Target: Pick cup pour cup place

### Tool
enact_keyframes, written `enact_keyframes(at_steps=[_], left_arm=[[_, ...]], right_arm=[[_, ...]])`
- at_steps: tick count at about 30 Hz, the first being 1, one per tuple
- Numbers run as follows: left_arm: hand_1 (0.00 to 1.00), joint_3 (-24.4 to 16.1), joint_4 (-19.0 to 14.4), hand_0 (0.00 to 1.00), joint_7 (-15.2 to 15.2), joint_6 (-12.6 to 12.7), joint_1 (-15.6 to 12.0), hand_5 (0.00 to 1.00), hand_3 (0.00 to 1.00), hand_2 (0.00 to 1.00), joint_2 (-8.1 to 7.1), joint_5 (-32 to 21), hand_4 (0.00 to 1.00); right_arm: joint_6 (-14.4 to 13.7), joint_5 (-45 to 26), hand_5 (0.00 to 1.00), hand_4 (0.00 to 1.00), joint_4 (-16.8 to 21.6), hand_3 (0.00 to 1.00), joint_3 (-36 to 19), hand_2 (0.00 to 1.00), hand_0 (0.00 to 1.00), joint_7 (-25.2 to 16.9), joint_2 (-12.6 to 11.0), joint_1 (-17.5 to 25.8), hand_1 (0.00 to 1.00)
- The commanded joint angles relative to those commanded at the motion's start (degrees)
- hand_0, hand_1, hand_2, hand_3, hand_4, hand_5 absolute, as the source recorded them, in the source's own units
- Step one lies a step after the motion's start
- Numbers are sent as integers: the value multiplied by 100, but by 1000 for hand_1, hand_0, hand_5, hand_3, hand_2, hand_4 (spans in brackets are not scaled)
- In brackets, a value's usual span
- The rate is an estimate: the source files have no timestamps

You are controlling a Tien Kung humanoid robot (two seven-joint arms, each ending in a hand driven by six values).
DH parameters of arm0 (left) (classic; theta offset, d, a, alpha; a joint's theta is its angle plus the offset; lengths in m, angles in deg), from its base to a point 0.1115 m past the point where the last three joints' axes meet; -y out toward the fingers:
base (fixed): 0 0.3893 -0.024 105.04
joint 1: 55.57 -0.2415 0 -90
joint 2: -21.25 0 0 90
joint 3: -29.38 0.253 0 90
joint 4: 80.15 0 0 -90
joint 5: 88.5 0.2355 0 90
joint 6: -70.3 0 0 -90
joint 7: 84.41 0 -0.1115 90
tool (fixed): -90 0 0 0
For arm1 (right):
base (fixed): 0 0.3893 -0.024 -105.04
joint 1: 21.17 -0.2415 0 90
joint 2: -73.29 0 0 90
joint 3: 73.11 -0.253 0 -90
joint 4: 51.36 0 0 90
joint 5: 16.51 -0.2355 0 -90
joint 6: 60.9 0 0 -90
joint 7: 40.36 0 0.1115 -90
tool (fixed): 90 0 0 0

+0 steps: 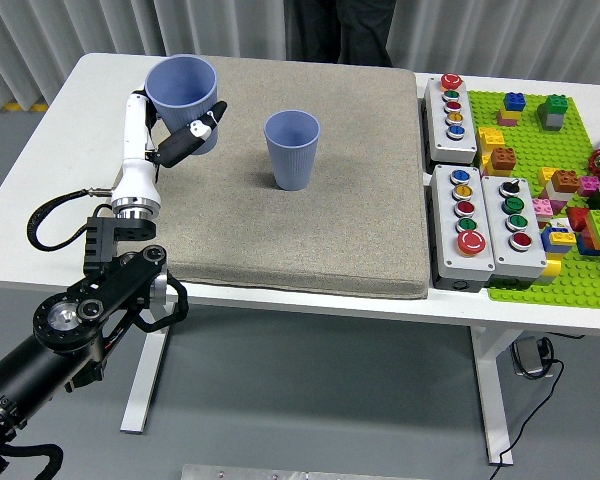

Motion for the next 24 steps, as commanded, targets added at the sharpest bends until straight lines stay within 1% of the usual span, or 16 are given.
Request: enact_keyframes(at_steps=[1,3,4,7,9,12,17,18,19,20,22,24], left_arm=[[550,64,37,553,122,88,-48,217,489,510,28,-120,893],[542,215,95,553,392,88,-139,221,491,514,82,-423,892],[542,297,109,553,459,88,-180,221,491,514,99,-468,892],[542,483,152,553,513,88,-256,221,491,514,136,-510,892],[544,535,164,553,523,88,-279,227,491,516,149,-525,889],[544,611,197,553,470,88,-352,227,491,516,192,-543,889],[550,668,247,560,404,88,-399,230,491,521,228,-487,890],[550,715,354,560,461,88,-374,230,491,521,245,-525,890],[550,728,387,560,477,88,-368,230,491,521,249,-535,890],[557,801,537,564,572,88,-323,237,493,526,267,-666,891],[557,891,725,564,672,88,-285,237,493,526,280,-824,891],[557,958,842,564,750,88,-274,237,493,526,293,-918,891]], right_arm=[[2,6,312,25,0,629,-2,653,701,0,2,8,704],[8,38,313,24,3,629,-19,653,700,2,5,27,705],[9,50,313,24,3,629,-24,653,700,2,6,33,705],[11,75,313,24,4,629,-37,653,700,4,8,42,705],[12,79,313,25,4,629,-37,653,701,4,8,46,704],[14,80,313,25,5,629,-37,653,701,6,11,62,704],[19,85,315,25,5,629,-39,653,701,6,14,79,704],[24,106,315,25,5,629,-48,653,701,3,14,88,704],[25,112,315,25,5,629,-51,653,701,2,14,91,704],[26,113,316,26,5,629,-51,653,701,2,14,95,704],[25,113,316,26,4,629,-47,653,701,2,16,94,704],[24,105,316,26,5,629,-41,653,701,5,18,93,704]])
